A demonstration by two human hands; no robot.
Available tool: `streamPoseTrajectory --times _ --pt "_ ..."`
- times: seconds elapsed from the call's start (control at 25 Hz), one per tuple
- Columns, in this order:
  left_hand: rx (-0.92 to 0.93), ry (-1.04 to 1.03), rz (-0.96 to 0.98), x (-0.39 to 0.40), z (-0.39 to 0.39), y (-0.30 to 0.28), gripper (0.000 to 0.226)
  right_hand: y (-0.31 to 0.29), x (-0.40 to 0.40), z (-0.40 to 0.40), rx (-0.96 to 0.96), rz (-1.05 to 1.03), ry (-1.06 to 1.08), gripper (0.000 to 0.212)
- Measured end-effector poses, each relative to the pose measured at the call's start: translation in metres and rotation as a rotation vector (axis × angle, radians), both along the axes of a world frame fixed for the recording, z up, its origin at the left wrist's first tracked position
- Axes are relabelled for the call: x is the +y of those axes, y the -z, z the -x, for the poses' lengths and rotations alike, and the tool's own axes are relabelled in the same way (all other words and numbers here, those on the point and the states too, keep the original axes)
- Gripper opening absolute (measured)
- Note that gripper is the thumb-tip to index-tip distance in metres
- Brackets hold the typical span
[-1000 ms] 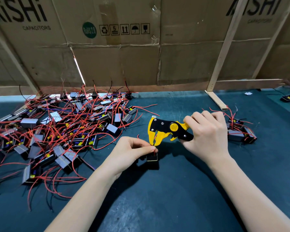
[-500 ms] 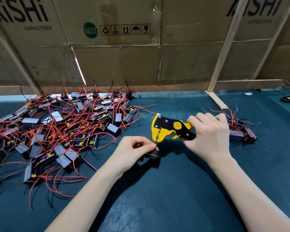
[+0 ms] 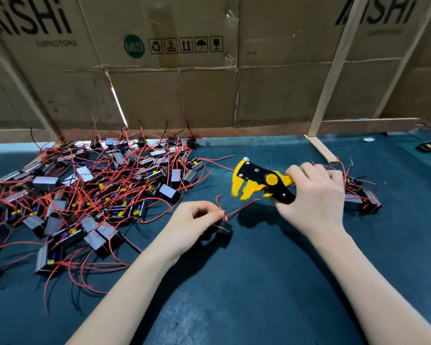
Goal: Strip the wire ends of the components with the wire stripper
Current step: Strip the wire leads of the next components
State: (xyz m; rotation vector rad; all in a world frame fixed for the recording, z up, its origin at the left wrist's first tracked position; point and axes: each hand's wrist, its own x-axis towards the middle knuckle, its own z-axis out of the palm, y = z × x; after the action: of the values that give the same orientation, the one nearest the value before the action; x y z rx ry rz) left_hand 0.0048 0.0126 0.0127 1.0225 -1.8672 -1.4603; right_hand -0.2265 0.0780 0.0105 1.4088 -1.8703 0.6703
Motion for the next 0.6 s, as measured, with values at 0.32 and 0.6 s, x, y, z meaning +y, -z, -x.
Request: streamPoseTrajectory --times 0.32,0.6 --pt "-0.061 -0.061 0.063 0.003 0.004 0.002 0.024 -0.002 0.001 -0.012 0.005 0.017 -0.069 0.030" --pt "-0.105 -0.058 0.038 0.003 0.004 -0.001 0.036 -0.003 0.001 -0.020 0.074 0.037 -0.106 0.025"
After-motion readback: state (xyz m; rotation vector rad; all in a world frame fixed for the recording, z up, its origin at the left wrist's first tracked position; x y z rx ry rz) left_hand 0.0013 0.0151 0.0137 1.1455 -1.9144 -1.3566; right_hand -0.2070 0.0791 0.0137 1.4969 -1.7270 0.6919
